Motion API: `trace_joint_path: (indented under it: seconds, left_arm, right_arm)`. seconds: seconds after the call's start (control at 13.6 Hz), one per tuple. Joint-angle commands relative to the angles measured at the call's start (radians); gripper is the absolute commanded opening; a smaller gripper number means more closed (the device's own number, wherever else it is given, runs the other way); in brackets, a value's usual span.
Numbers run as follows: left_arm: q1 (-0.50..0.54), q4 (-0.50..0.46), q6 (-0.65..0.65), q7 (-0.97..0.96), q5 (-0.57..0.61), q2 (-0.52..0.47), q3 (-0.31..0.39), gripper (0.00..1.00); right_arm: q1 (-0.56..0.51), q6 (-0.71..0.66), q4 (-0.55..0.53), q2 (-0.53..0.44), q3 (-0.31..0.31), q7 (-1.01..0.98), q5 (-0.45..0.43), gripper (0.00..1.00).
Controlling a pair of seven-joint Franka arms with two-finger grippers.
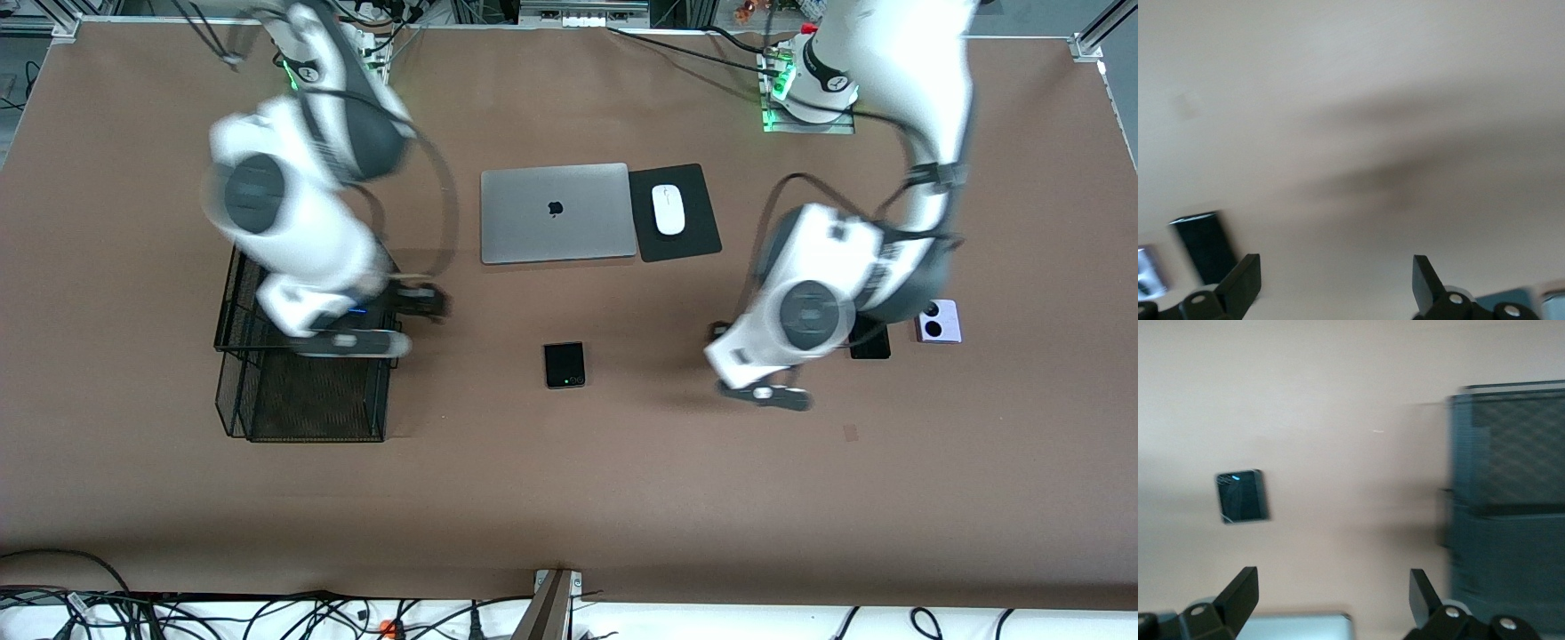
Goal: Place phones with both arms
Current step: 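Grasp the flip phone with the right gripper while the left grasps the tall phone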
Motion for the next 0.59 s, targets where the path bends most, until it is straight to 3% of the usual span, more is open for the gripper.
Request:
trace_joint_path:
  seconds: [0.0,0.22,0.51]
  left_arm:
    - [0.081,-0.173,0.018,0.134,0.097,-0.122,-0.016,1.0]
    - [0.185,-0.222,0.036,0.281,0.1,-0.165,-0.015,1.0]
    - [0.313,-0.446,0.285,0.318,0.084,-0.253,-0.021,1.0]
  right_arm:
    - [0.084,0.095,0.142,0.188,-0.015,0.072,-0.004,1.0]
    - [0.167,0.186,0.227,0.334,-0.02,0.075,-0.006,1.0]
    - [0.211,0.296,0.227,0.417,-0.02,0.08,-0.064,1.0]
